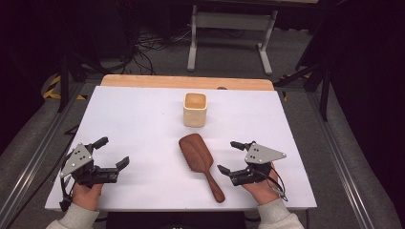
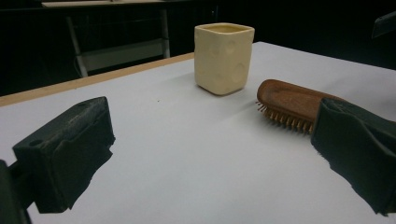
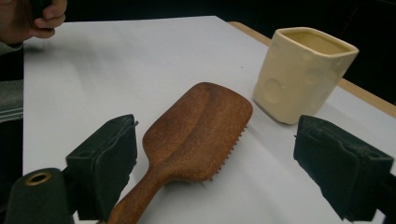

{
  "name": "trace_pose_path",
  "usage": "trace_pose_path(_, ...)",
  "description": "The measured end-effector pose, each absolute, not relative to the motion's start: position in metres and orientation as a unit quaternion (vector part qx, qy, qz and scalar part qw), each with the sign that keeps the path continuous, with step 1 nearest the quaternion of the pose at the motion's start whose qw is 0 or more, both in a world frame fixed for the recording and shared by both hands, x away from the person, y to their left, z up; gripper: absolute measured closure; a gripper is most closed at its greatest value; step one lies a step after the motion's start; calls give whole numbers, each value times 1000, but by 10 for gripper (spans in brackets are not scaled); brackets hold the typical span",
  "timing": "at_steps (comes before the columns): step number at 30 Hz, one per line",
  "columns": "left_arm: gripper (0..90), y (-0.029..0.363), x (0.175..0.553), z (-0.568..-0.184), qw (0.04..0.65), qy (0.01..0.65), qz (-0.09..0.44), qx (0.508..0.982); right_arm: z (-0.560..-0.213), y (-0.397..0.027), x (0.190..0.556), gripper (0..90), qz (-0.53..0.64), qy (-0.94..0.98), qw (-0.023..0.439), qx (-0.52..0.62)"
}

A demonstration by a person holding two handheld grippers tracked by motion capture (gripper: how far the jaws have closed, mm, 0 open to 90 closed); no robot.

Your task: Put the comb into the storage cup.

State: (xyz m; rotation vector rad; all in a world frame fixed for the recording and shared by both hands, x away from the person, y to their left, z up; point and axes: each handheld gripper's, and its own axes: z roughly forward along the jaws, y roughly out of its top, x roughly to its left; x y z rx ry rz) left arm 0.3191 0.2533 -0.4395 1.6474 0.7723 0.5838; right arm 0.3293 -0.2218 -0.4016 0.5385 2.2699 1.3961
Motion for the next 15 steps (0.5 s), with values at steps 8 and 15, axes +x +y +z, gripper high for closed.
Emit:
trace_pose_path(8,2,254,320,-440,577,328,249,705,-395,-196,334,157,492,833,193,167)
trace_pose_path(15,2,255,321,-441,576,330,249,705,-393,-175,341,160,484,846,169,145)
